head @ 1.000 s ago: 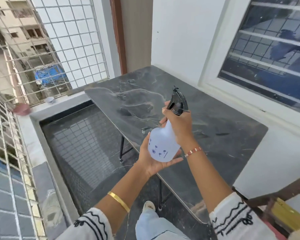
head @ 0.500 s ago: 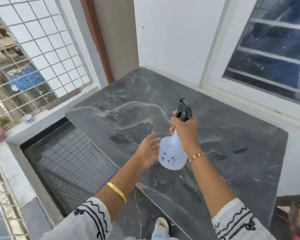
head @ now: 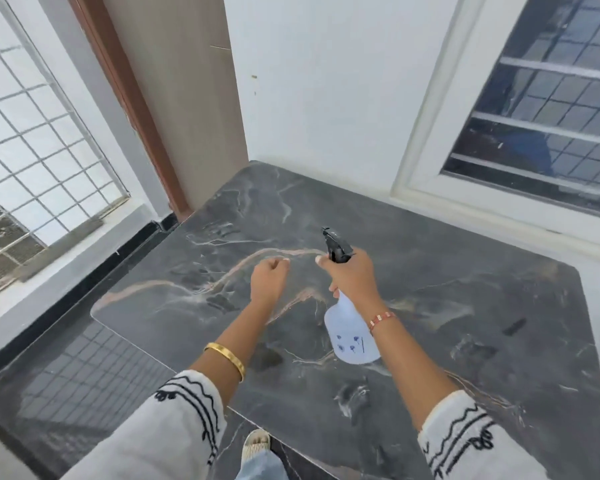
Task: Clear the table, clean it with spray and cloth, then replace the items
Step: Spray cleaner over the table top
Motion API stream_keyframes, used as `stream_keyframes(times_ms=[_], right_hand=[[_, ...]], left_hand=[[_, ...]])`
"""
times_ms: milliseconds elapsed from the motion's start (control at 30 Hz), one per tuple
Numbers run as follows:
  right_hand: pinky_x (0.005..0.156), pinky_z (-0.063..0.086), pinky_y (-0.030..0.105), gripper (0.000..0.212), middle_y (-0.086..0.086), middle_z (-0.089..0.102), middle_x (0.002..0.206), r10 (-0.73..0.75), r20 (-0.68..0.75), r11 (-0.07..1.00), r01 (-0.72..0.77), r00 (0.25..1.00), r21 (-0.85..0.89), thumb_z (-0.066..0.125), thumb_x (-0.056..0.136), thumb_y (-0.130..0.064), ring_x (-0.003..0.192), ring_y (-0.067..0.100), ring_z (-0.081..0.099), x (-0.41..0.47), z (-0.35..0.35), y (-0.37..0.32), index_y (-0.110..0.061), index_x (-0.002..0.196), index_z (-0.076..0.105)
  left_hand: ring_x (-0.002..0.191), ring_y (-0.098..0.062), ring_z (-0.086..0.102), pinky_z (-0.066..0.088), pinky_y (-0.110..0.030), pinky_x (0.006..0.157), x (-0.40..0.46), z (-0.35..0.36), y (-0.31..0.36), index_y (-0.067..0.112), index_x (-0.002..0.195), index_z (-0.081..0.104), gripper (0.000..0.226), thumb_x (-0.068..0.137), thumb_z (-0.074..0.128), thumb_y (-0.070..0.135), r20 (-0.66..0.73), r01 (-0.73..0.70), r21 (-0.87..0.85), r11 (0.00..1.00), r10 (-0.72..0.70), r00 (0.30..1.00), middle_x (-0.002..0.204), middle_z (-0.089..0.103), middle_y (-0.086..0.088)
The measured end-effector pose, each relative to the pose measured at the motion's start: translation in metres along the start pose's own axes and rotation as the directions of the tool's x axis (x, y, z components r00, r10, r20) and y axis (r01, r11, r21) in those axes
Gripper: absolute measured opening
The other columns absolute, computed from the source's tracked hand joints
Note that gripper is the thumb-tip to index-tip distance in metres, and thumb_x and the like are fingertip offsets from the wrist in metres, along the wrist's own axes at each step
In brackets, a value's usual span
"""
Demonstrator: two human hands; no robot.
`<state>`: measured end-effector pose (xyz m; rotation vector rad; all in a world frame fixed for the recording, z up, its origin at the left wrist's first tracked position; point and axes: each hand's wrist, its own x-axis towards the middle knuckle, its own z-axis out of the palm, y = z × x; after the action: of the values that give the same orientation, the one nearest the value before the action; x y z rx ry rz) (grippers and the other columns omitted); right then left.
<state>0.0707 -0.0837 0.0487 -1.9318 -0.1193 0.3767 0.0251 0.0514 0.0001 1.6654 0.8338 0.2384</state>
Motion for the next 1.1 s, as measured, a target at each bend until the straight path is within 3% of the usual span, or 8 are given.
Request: stream_keyframes(times_ms=[100, 200, 367, 533, 700, 867, 933, 1100], right_hand=[[0.040, 0.041, 0.020, 0.032, 0.008, 0.048, 0.049, 0.077, -0.051, 0.997, -0.077, 0.996, 0.002, 0.070, 0.079, -0.021, 0.030, 0.014, 0.048, 0.022, 0.040, -0.009, -0.012, 0.061, 0.045], [0.036, 0.038, 0.018, 0.034, 0.006, 0.047, 0.047, 0.128, -0.070, 0.992, -0.127, 0.989, 0.014, 0.069, 0.079, -0.022, 0.027, 0.013, 0.045, 0.038, 0.075, -0.012, -0.013, 0.059, 0.044], [0.037, 0.039, 0.020, 0.035, 0.004, 0.050, 0.053, 0.174, -0.142, 0.984, -0.179, 0.974, -0.020, 0.068, 0.082, -0.029, 0.044, 0.023, 0.053, 0.057, 0.109, -0.015, -0.014, 0.061, 0.045], [0.052, 0.046, 0.034, 0.047, 0.004, 0.044, 0.048, 0.155, -0.223, 0.971, -0.190, 0.962, -0.143, 0.066, 0.081, -0.035, 0.047, 0.030, 0.053, 0.073, 0.112, -0.018, -0.013, 0.053, 0.037], [0.056, 0.050, 0.040, 0.040, 0.007, 0.047, 0.049, 0.179, -0.282, 0.969, -0.218, 0.943, -0.116, 0.066, 0.081, -0.025, 0.048, 0.029, 0.050, 0.074, 0.109, -0.012, -0.010, 0.053, 0.042], [0.068, 0.057, 0.045, 0.028, 0.000, 0.054, 0.057, 0.165, -0.320, 0.977, -0.198, 0.933, -0.073, 0.068, 0.076, -0.025, 0.061, 0.030, 0.059, 0.065, 0.111, -0.007, -0.017, 0.059, 0.047], [0.066, 0.057, 0.046, 0.027, 0.000, 0.054, 0.056, 0.149, -0.327, 0.979, -0.187, 0.933, -0.086, 0.067, 0.075, -0.023, 0.060, 0.030, 0.060, 0.060, 0.114, -0.006, -0.018, 0.059, 0.046], [0.056, 0.054, 0.045, 0.031, 0.008, 0.045, 0.053, 0.096, -0.296, 0.978, -0.146, 0.950, -0.151, 0.061, 0.077, -0.015, 0.051, 0.024, 0.044, 0.054, 0.120, -0.009, -0.013, 0.055, 0.039]], left_hand=[[0.086, -0.013, 0.051, 0.035, -0.023, 0.074, 0.030, -0.022, 0.002, 0.010, 0.103, 0.063, 0.020, 0.092, 0.049, 0.019, 0.050, -0.095, 0.138, 0.986, 0.089, 0.995, 0.090, 0.060, 0.003], [0.091, -0.015, 0.055, 0.036, -0.022, 0.078, 0.055, -0.046, 0.003, 0.011, 0.113, 0.061, 0.026, 0.091, 0.049, 0.019, 0.043, -0.081, 0.178, 0.981, 0.075, 0.996, 0.106, 0.064, -0.003], [0.093, -0.019, 0.059, 0.042, -0.026, 0.082, 0.089, -0.068, 0.001, 0.013, 0.111, 0.061, 0.025, 0.090, 0.050, 0.020, 0.055, -0.075, 0.180, 0.981, 0.066, 0.996, 0.110, 0.066, -0.007], [0.098, -0.017, 0.057, 0.038, -0.024, 0.083, 0.112, -0.071, 0.002, 0.012, 0.112, 0.061, 0.026, 0.090, 0.050, 0.021, 0.099, -0.081, 0.177, 0.981, 0.064, 0.993, 0.112, 0.065, -0.007], [0.104, -0.019, 0.058, 0.039, -0.023, 0.083, 0.119, -0.065, -0.005, 0.012, 0.113, 0.061, 0.027, 0.090, 0.049, 0.021, 0.150, -0.071, 0.202, 0.977, 0.040, 0.988, 0.114, 0.065, -0.007], [0.093, -0.017, 0.056, 0.041, -0.026, 0.083, 0.118, -0.060, -0.008, 0.011, 0.112, 0.061, 0.026, 0.090, 0.049, 0.019, 0.172, -0.058, 0.177, 0.982, 0.027, 0.985, 0.113, 0.065, -0.008], [0.094, -0.015, 0.055, 0.041, -0.025, 0.084, 0.117, -0.058, -0.009, 0.010, 0.112, 0.061, 0.026, 0.091, 0.049, 0.019, 0.191, -0.073, 0.171, 0.983, 0.040, 0.981, 0.114, 0.064, -0.008], [0.090, -0.011, 0.053, 0.039, -0.023, 0.081, 0.114, -0.054, -0.004, 0.010, 0.111, 0.062, 0.025, 0.091, 0.049, 0.018, 0.214, -0.110, 0.171, 0.979, 0.072, 0.974, 0.112, 0.064, -0.007]])
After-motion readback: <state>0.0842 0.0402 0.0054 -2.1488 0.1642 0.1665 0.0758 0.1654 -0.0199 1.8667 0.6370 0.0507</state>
